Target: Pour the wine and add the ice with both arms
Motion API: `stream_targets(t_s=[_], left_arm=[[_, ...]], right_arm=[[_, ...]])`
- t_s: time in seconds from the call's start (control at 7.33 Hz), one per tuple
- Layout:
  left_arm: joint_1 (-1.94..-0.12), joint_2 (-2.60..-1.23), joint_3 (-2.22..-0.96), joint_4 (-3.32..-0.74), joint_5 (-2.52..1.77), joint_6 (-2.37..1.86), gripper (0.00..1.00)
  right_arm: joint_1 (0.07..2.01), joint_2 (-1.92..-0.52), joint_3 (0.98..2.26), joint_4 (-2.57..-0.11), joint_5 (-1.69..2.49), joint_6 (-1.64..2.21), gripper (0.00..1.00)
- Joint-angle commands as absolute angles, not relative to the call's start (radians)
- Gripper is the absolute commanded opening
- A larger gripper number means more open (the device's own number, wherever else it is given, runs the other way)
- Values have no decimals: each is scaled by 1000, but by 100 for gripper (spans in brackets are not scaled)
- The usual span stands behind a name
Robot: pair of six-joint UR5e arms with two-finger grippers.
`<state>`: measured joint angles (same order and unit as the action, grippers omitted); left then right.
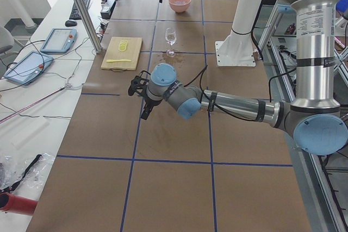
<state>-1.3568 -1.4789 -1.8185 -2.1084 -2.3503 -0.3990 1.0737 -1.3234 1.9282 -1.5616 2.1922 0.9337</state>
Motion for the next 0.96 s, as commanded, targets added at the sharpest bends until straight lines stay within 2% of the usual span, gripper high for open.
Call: stream_targets(t_s=[0.0,0.27,0.55,0.82], left_arm=[[-1364,-1505,-1822,-1937,-2352,-390,100],[-1400,-1549,-1816,-1779,-2353,-254,100],[-1518,-1662,-1787,-1459,-2349,-32,100],[-1568,-1643,-1743,-1451,-2353,98,100]], right_arm=[[1289,-1425,1806,-1562,2287,535,100],[1447,-1436,1653,-1562,2315,233,100],[1532,-1430,1559,-1562,2315,61,100],[1578,-1434,1491,-1560,2315,-14,100]])
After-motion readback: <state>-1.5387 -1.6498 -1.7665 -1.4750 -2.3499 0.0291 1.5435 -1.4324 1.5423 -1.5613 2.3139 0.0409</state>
